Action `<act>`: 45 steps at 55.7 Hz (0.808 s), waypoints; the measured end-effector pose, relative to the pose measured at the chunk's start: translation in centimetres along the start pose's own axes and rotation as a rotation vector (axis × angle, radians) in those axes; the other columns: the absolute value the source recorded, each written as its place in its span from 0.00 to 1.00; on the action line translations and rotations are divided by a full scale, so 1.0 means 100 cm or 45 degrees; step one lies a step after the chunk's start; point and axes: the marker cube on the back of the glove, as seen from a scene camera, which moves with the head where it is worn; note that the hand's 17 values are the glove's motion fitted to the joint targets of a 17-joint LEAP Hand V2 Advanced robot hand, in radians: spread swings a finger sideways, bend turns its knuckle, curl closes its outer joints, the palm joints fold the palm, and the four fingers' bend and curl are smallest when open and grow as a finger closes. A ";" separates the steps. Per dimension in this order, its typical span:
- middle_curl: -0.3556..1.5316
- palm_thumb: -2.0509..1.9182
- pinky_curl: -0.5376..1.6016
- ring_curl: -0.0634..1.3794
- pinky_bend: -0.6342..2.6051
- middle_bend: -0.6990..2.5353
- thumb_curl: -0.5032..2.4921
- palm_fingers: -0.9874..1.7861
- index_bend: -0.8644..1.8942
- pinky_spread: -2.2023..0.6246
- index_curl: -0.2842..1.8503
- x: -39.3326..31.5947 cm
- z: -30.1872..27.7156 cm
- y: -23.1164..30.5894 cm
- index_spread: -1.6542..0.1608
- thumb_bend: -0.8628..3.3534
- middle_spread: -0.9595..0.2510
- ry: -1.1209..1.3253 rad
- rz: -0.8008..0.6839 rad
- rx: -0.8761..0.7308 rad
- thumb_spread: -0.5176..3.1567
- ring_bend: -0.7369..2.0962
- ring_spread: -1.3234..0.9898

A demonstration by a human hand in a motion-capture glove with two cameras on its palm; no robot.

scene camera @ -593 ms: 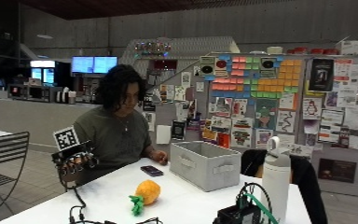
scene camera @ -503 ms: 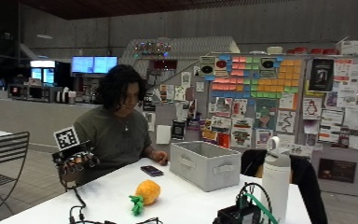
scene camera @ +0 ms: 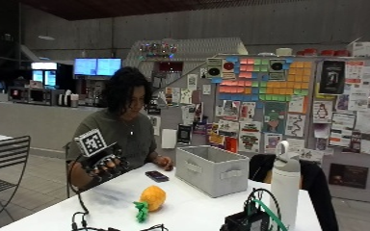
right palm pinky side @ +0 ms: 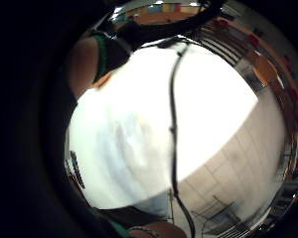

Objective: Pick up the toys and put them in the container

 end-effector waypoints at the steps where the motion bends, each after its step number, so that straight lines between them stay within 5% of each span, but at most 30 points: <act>1: 0.27 0.51 0.37 0.14 0.38 0.27 0.22 0.47 0.42 0.78 0.26 -0.004 0.005 -0.005 0.70 0.20 0.72 -0.004 -0.032 -0.012 0.56 0.38 0.50; 22: 0.31 0.51 0.41 0.15 0.44 0.27 0.25 0.41 0.38 0.79 0.28 -0.055 0.134 -0.089 0.67 0.20 0.71 0.063 -0.093 -0.166 0.47 0.34 0.51; 26: 0.30 0.53 0.39 0.12 0.43 0.27 0.26 0.53 0.48 0.78 0.30 -0.066 0.137 -0.093 0.67 0.20 0.69 0.067 -0.127 -0.059 0.46 0.32 0.50; 33: 0.31 0.56 0.40 0.12 0.43 0.28 0.27 0.55 0.57 0.77 0.37 -0.074 0.150 -0.101 0.66 0.22 0.66 0.143 -0.229 0.025 0.46 0.33 0.49; 36: 0.32 0.59 0.40 0.15 0.44 0.30 0.28 0.58 0.53 0.75 0.37 -0.076 0.152 -0.103 0.67 0.23 0.64 0.172 -0.240 0.023 0.47 0.38 0.47; 40: 0.35 0.62 0.43 0.20 0.49 0.34 0.29 0.55 0.33 0.72 0.31 -0.077 0.155 -0.104 0.69 0.24 0.61 0.202 -0.257 0.001 0.48 0.47 0.45; 45: 0.35 0.63 0.41 0.20 0.47 0.33 0.30 0.61 0.41 0.70 0.31 -0.079 0.158 -0.103 0.68 0.24 0.58 0.230 -0.294 0.059 0.48 0.47 0.44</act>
